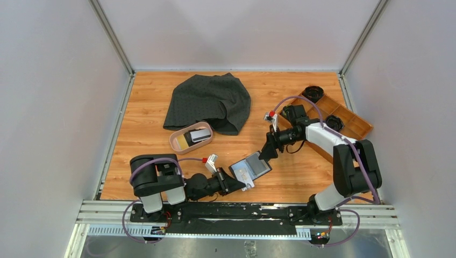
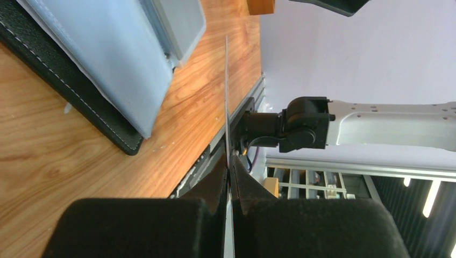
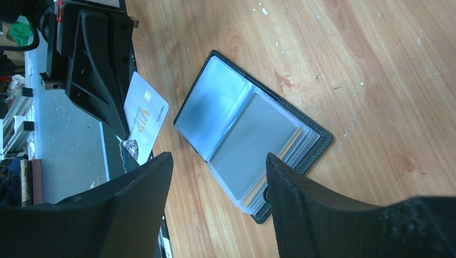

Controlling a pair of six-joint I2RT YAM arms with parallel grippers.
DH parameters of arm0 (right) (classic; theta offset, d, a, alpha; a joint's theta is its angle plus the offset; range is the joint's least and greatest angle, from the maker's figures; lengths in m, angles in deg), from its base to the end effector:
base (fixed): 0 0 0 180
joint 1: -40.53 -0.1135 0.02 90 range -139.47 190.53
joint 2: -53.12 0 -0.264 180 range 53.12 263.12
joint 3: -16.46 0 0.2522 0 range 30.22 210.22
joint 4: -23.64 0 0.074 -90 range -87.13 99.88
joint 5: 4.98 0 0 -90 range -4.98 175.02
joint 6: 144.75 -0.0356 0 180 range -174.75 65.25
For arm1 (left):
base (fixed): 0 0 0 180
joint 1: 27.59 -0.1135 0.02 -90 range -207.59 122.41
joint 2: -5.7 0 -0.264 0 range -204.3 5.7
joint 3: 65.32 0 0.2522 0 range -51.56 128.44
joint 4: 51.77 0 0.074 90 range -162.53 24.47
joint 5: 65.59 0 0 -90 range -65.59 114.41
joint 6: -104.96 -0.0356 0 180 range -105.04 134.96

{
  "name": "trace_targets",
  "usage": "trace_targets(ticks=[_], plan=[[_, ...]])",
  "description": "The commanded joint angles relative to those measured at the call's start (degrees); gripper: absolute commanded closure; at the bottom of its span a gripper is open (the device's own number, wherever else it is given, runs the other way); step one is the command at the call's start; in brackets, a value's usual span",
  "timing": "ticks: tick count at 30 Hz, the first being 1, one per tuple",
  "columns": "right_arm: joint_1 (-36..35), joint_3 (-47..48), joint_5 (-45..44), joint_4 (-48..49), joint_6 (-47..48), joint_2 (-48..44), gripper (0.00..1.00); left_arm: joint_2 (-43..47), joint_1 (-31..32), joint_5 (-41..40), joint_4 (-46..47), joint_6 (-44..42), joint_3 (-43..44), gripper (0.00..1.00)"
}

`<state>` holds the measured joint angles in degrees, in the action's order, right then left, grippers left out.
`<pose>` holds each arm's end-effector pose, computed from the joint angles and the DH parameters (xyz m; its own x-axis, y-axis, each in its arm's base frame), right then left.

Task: Put the credit cards into the card holder
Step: Insert the credit card into the card holder.

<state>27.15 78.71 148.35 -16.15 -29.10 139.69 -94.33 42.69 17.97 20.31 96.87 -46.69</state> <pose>0.2585 0.0942 0.1922 -0.5797 -0.3376 -0.7416 -0.8147 0.2221 0.5357 0.0752 -0.1979 0.1064 -0.8968 -0.4137 -0.1569 0.0723 0.2128 -0.9744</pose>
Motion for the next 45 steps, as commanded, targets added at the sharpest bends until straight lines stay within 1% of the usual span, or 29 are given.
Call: trace_targets(ticks=[1, 8, 14, 23, 35, 45], plan=[[-1.4, 3.3, -3.3, -6.1, 4.6, 3.3, 0.34, -2.9, 0.5, -2.7, 1.6, 0.6, 1.8, 1.00], [-2.1, 4.1, -8.1, -5.7, 3.3, 5.3, 0.38, -6.3, 0.1, -3.7, 1.7, 2.4, 2.6, 1.00], [-2.7, 4.7, -10.0, -5.7, 2.7, 7.0, 0.40, -10.4, -1.5, 1.5, 1.7, 3.6, 6.1, 1.00], [-3.5, 5.1, -12.2, -5.7, 2.5, 8.6, 0.40, -12.2, -5.3, 5.5, 1.7, 3.6, 6.5, 1.00], [-4.8, 5.5, -15.6, -5.4, 1.7, 10.5, 0.46, -14.7, -6.3, 6.1, 1.8, 4.6, 7.7, 1.00], [-5.2, 5.7, -17.0, -5.9, 1.7, 11.2, 0.48, -15.6, -7.0, 7.4, 1.9, 4.3, 8.4, 1.00]])
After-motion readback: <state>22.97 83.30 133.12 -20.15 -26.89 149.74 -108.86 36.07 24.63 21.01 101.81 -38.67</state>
